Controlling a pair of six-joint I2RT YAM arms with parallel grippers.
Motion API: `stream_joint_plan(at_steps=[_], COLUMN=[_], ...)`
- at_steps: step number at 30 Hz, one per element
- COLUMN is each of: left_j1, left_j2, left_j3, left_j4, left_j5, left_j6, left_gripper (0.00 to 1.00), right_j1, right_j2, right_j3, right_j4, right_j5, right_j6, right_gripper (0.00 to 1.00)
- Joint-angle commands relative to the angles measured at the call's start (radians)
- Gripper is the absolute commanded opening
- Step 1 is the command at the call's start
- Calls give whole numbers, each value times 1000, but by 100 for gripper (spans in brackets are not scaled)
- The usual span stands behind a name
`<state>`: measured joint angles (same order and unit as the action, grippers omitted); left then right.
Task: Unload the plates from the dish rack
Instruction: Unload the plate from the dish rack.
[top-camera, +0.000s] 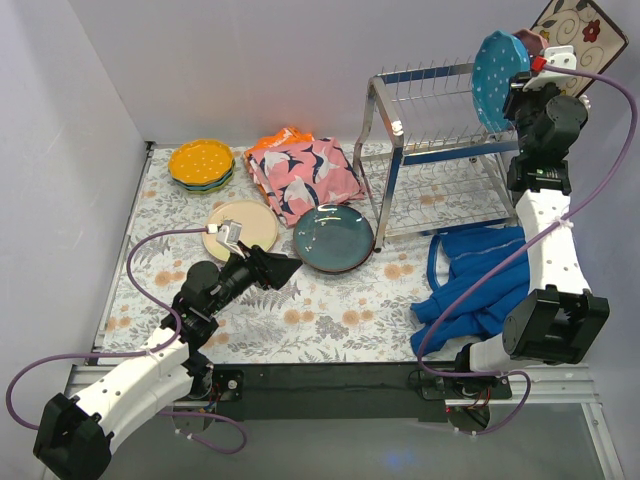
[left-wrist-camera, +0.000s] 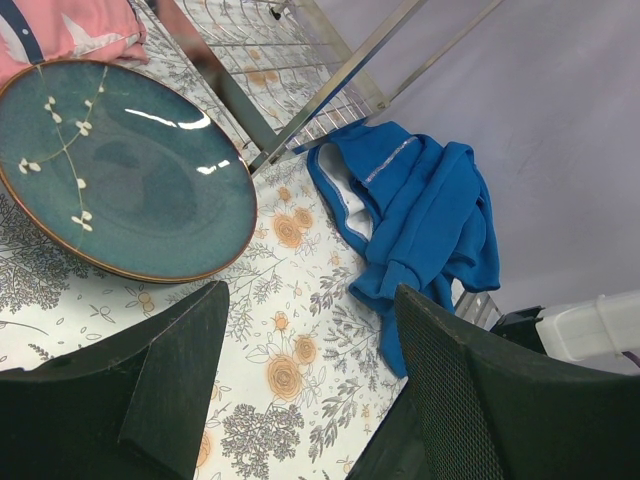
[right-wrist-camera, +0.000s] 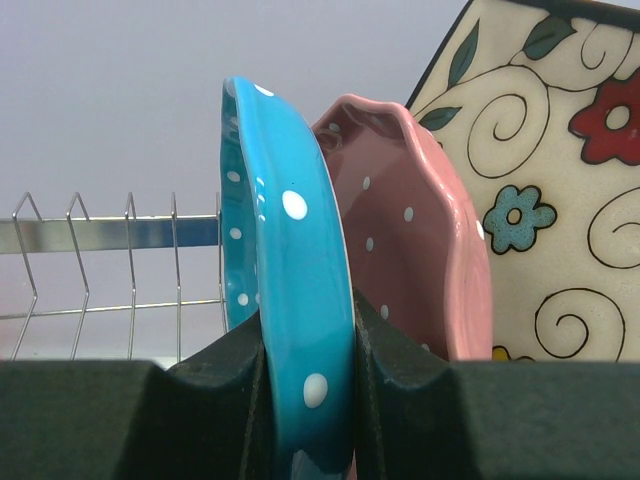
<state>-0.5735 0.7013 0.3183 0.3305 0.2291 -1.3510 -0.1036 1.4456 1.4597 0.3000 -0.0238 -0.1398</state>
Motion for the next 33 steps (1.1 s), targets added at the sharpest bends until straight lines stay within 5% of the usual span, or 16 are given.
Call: stream_joint_plan(at_steps=[1,12,33], left_j1=[-6,-5,-6], left_j2=[1,4,6], left_j3=[-1,-2,-7], left_j4=[18,22,39], left_j5=[12,15,39], left_j6=[4,1,-8], left_gripper=[66,66,66], right_j1=[27,25,24], right_j2=[-126,-110,-74], right_j3=[34,83,211], right_j4=[315,320,143], right_j5=[1,-252,-389], right_j6=[-24,-84,-165], right_gripper=[1,1,1])
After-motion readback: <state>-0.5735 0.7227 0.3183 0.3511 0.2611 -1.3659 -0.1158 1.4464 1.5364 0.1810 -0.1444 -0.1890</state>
